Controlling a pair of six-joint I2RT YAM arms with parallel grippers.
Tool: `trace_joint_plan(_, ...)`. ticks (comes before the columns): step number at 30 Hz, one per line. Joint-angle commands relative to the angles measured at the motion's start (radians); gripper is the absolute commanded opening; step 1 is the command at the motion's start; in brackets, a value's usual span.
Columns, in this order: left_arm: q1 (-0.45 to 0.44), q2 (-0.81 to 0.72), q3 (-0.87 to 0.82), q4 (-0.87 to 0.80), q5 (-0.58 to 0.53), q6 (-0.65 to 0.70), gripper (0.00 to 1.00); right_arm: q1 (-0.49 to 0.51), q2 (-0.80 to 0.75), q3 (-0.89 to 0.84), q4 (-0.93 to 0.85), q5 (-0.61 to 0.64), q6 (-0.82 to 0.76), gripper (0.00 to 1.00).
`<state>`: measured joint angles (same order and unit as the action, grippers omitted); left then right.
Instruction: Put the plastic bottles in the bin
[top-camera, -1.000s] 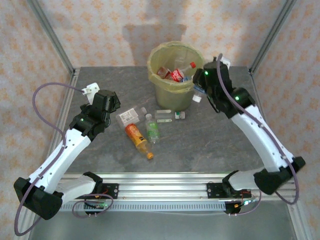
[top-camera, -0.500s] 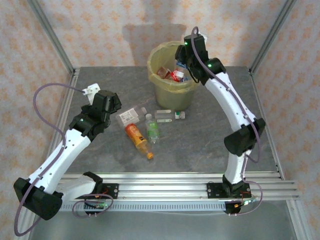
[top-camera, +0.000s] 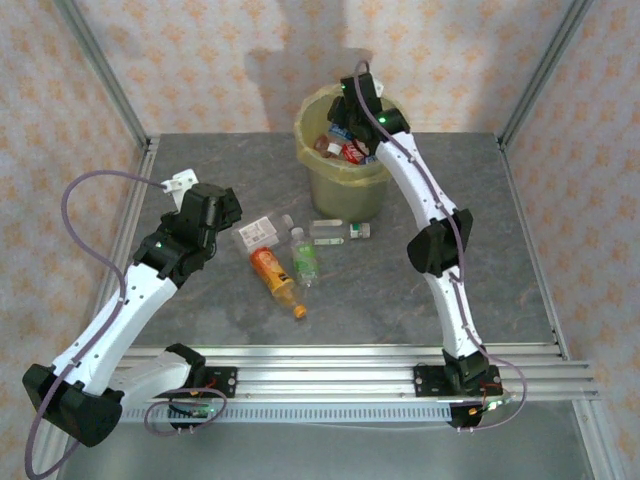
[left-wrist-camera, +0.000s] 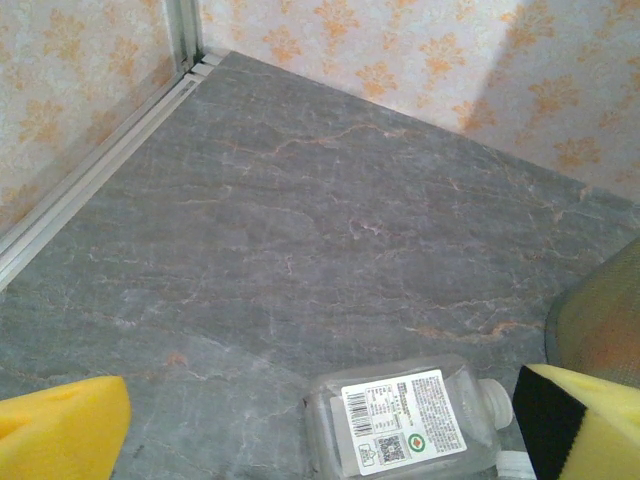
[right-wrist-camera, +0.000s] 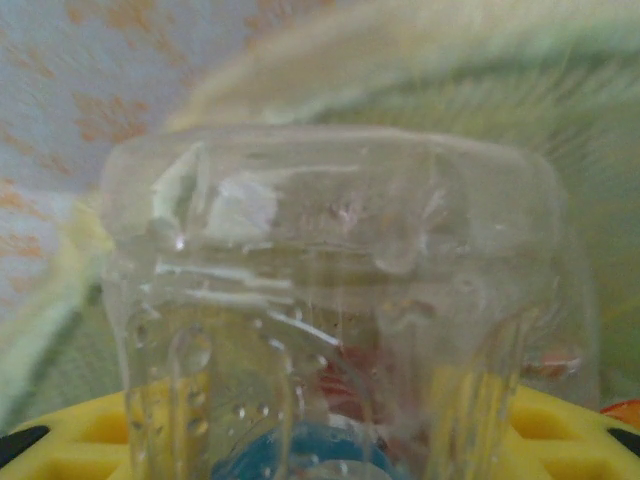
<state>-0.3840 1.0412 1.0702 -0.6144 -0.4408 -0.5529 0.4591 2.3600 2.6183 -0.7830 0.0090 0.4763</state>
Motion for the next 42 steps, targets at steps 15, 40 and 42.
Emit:
trace_joint_plan(15,0.008,0.0,-0.014,-0.019,0.0,-0.017,1.0,0.009,0.008,0.043,-0.066,-0.105,0.021,0.95)
trace_joint_plan(40,0.008,-0.009,-0.024,-0.025,-0.006,-0.052,1.0,0.158,-0.405,-0.139,-0.197,-0.002,-0.225,0.92)
trace_joint_plan(42,0.008,-0.005,-0.026,-0.027,-0.007,-0.061,1.0,0.203,-0.473,-0.247,-0.162,0.024,-0.246,0.91)
